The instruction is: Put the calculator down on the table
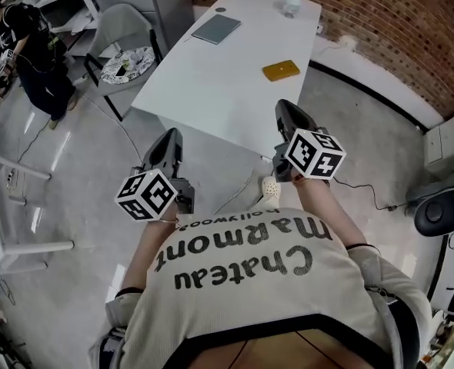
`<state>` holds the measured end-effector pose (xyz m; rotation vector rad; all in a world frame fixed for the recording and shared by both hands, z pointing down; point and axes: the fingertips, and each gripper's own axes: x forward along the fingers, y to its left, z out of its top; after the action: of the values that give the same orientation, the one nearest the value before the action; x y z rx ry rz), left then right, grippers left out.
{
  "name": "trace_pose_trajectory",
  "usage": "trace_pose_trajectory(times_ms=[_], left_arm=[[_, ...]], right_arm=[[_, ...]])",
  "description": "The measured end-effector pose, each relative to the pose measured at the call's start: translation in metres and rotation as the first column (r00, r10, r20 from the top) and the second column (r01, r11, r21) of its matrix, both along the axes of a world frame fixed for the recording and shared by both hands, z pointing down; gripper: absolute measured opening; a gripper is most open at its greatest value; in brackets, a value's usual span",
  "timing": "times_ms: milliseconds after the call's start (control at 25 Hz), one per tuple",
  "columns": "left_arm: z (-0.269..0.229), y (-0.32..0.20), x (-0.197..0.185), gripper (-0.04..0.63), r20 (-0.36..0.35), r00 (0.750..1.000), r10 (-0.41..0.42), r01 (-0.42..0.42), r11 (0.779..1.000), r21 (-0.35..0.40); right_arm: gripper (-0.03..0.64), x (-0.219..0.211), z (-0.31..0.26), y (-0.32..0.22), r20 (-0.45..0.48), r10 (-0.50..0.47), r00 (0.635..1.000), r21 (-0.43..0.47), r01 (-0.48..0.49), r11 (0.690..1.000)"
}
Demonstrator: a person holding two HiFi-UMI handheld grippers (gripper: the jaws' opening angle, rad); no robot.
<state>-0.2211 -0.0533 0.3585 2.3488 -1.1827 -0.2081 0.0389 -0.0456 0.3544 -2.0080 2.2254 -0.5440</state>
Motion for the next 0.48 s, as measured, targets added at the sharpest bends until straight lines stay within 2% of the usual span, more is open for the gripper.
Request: trace_pose_trajectory(times_ms=[280,480], left_arm=[[0.018,0.012,-0.004,0.002,-0.008,1.0,0.017,-0.018,0.998,-0.055],[0.023,0.019,-0.006,0.002,-0.003,0.999,0.034,-0.034,0.998,-0.059]], right_arm=[[0.003,-0.002,0.015,0.014,-0.011,0.016,1.0,-0.048,-0.016,0.999],[0.003,0.004,0.021,0.022,-0.008,0.059,0.998,-0.051,-0.059,0.997]])
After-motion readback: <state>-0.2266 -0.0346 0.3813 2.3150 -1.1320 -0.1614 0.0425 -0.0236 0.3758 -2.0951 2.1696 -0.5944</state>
